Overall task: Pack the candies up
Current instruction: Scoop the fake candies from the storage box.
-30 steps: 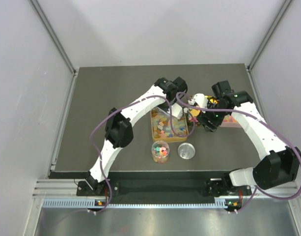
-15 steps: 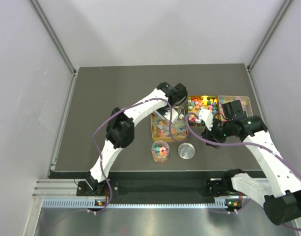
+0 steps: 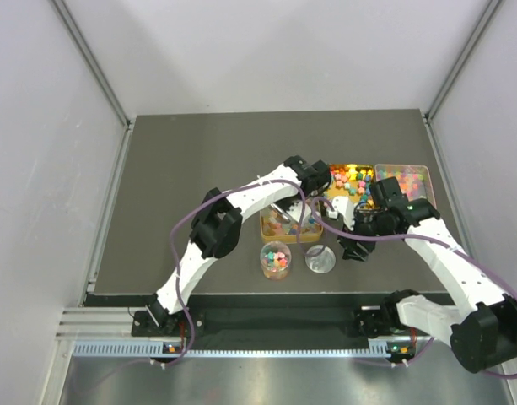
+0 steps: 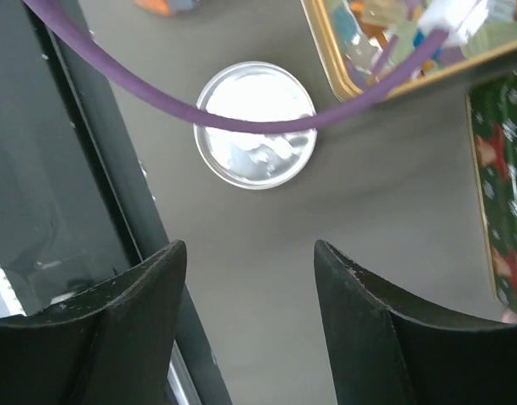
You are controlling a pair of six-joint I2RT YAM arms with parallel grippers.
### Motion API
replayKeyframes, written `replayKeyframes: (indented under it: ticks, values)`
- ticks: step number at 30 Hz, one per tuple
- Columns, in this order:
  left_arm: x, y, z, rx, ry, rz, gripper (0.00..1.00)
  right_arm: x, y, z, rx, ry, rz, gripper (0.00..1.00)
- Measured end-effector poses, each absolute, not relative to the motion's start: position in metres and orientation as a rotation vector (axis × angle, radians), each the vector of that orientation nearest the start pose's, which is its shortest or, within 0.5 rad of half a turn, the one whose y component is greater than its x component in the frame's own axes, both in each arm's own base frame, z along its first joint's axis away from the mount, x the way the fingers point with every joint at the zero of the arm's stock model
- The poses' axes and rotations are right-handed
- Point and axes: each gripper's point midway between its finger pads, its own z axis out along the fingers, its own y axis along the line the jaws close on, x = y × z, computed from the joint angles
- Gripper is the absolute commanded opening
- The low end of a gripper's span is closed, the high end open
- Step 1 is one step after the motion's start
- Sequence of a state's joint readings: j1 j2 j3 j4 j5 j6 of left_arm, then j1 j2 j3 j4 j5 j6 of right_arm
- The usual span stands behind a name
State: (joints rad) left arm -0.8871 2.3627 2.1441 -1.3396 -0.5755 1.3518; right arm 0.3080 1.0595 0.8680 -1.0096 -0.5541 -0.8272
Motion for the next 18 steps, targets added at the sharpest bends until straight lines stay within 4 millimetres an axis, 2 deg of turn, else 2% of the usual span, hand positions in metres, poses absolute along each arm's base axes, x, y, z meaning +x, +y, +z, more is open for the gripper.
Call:
replayKeyframes:
  ticks: [9,18]
  values:
    - [0.377,-0.281,0.095,-2.624,-1.234,-0.822,0.0,0.171,0.133,0.125,-1.492,2.087,0.647,0.63]
    - [0.371,-0.31,0.084,-2.707,-1.25,-0.741,0.0,0.17,0.135,0.131,-1.471,2.07,0.648,0.63]
